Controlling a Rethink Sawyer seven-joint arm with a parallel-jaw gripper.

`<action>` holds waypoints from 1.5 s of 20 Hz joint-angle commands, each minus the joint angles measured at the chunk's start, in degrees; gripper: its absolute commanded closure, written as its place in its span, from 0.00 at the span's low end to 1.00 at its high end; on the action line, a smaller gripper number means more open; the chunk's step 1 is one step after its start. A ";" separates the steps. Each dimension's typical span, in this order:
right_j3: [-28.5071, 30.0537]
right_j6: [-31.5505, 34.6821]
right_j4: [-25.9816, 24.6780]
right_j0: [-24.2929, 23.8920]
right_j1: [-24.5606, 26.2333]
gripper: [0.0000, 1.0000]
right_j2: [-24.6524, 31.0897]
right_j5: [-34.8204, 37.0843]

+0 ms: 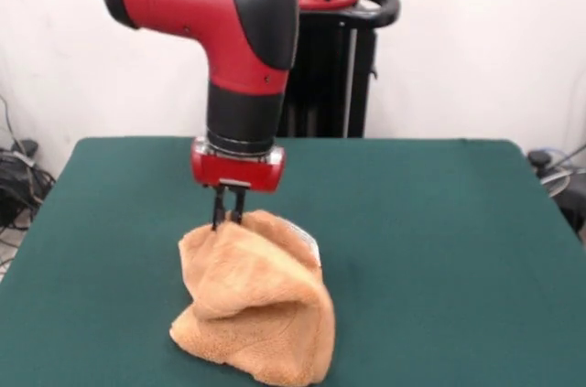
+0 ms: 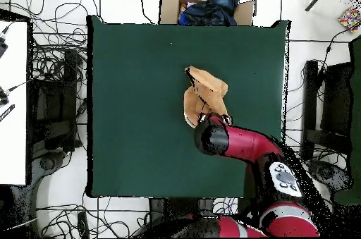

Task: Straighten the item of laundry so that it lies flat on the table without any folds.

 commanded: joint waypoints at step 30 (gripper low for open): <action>7.48 26.66 21.50 44.29 10.59 1.00 -45.22 -3.58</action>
